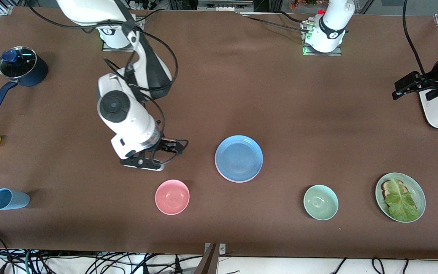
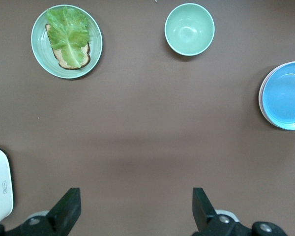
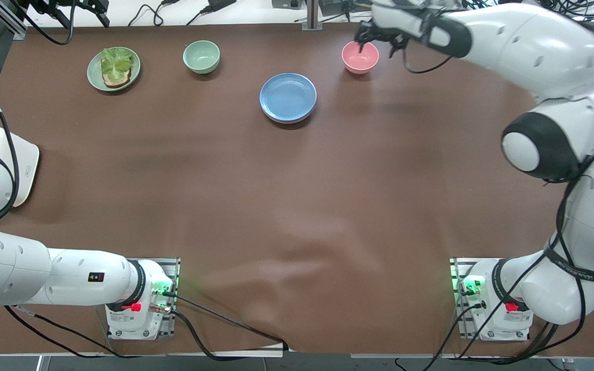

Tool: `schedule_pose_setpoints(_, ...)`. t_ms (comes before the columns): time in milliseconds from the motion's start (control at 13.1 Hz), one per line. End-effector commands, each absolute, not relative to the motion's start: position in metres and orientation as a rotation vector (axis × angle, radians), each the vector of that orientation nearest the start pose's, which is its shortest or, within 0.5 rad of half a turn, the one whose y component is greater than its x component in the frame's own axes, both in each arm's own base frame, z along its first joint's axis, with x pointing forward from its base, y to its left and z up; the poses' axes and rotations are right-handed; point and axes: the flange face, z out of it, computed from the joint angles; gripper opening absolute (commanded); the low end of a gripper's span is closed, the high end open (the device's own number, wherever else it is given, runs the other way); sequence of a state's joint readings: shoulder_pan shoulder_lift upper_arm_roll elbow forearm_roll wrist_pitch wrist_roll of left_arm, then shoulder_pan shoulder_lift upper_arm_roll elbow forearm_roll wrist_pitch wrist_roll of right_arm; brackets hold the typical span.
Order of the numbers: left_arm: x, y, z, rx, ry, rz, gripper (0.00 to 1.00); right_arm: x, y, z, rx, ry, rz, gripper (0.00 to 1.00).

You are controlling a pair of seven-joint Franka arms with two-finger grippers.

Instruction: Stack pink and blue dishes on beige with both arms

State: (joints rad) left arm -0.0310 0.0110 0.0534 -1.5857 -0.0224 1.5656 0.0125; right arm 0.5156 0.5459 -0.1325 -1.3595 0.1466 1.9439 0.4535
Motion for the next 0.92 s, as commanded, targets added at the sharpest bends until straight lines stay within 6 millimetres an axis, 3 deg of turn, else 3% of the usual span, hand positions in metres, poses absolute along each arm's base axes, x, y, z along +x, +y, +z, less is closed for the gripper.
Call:
schedule_pose_setpoints(0,0.56,0.009,0.617,-3.169,-0.019,0.043,1.0,0.627,0.227,0.452,-3.056,-0.017,0.048,1.0)
schedule_pose_setpoints(305,0.56,0.01,0.617,-3.171,-0.022,0.04,1.0,0.61,0.125,0.509,-3.06,-0.111,0.101,1.0)
schedule_pose_setpoints(611,0.56,0.009,0.617,-3.171,-0.019,0.04,1.0,0.583,0.068,0.566,-3.096,-0.091,0.095,1.0)
schedule_pose_setpoints(840,0.56,0.009,0.617,-3.169,-0.019,0.041,1.0,0.579,0.048,0.577,-3.125,-0.142,0.082,1.0)
